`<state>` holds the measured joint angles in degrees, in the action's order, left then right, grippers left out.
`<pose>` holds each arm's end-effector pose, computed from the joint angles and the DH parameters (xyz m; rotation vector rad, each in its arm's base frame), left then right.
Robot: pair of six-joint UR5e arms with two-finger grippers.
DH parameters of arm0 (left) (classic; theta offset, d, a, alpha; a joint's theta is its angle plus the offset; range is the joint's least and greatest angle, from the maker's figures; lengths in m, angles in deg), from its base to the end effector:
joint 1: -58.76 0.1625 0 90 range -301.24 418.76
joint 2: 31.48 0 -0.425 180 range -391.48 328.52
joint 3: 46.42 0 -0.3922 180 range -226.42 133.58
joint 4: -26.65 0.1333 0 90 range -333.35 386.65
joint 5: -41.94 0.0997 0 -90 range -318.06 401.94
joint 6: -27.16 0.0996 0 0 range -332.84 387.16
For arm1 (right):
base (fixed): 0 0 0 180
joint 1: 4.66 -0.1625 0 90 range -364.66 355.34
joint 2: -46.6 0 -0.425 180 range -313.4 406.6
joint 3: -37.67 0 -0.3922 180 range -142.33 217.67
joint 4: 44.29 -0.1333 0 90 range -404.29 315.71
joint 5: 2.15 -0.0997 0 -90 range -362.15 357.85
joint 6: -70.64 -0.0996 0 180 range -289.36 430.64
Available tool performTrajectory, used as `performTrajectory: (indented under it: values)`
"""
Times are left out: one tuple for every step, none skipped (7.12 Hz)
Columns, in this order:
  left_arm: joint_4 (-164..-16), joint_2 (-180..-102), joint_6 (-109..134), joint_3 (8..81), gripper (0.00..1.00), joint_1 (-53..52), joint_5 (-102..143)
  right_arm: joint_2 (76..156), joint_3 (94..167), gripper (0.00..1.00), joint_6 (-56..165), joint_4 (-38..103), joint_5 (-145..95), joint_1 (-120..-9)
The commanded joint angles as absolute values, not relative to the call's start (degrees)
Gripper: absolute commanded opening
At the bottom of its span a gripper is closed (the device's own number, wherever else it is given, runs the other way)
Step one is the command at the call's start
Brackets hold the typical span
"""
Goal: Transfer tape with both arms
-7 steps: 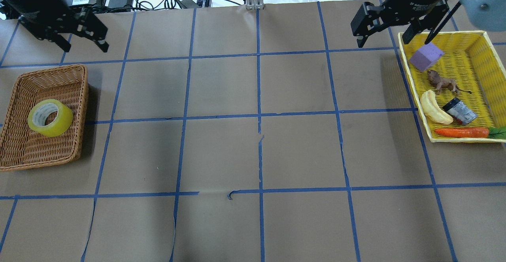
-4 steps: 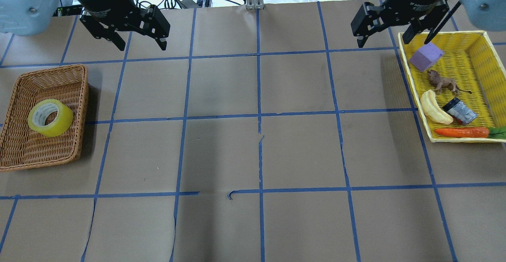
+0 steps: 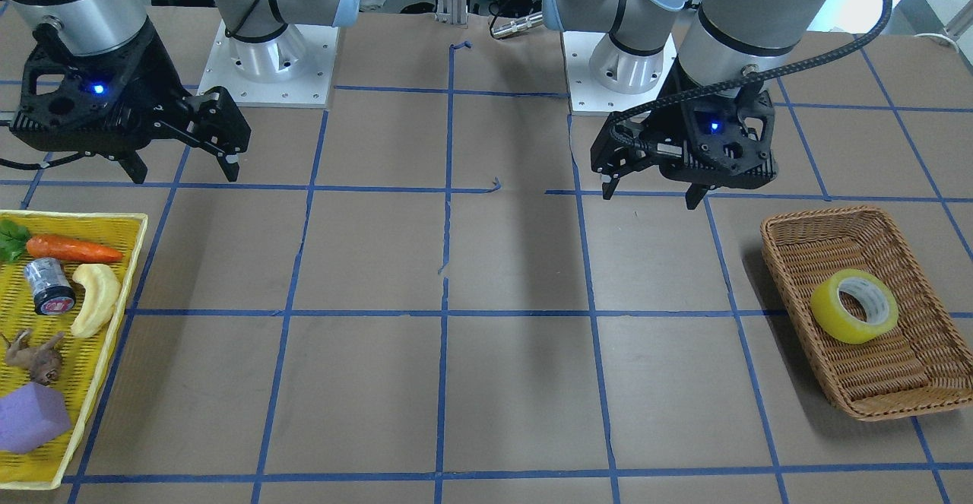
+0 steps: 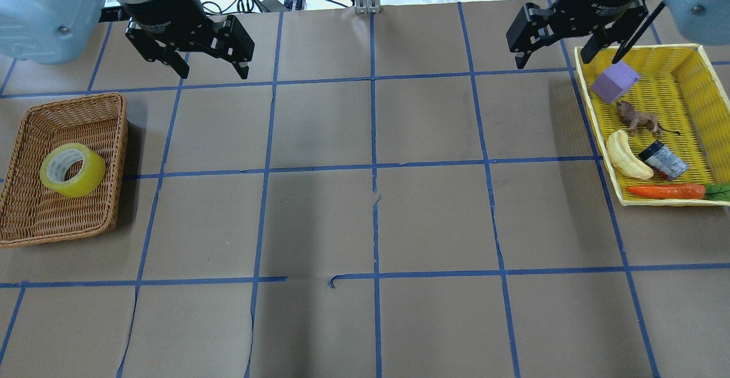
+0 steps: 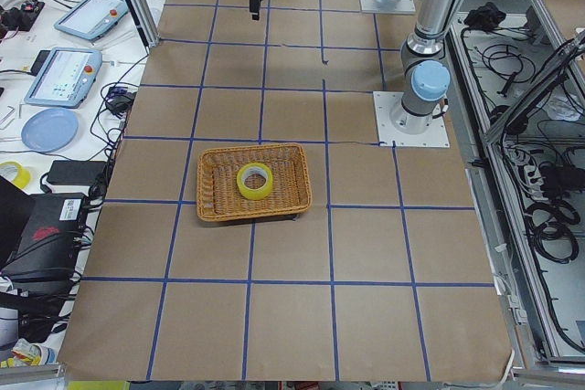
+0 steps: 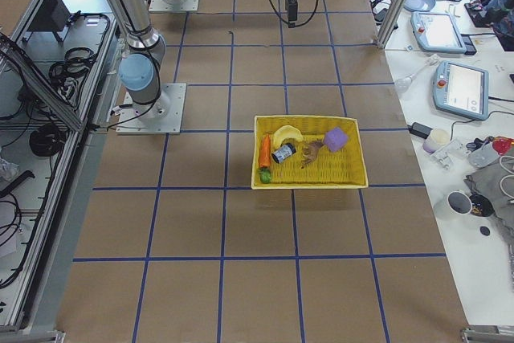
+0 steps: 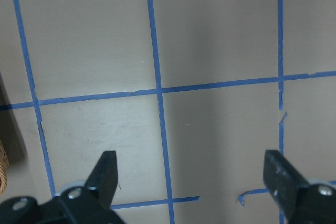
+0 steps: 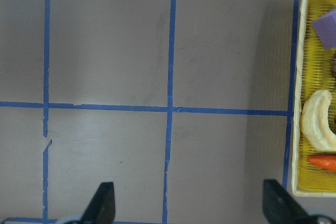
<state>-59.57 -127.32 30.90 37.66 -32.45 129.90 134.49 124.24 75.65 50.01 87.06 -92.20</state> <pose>-0.1483 -0.5386 0.4932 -0.1360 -3.1027 0.1058 0.1124 -0.5220 0.5069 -0.0707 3.1296 -0.1547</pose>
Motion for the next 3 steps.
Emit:
performTrajectory:
  values:
    - [-59.74, -126.84, 31.98, 38.13, 1.0, -32.12, 130.09, 134.49, 124.33, 1.0, 75.65, 49.92, 87.06, -92.2]
    - [-59.75, -126.49, 31.99, 38.48, 1.0, -32.12, 130.09, 134.49, 124.24, 1.0, 75.65, 50.01, 87.06, -92.2]
    - [-59.75, -126.49, 31.99, 38.49, 1.0, -31.94, 130.09, 134.49, 124.24, 1.0, 75.65, 50.01, 87.06, -92.2]
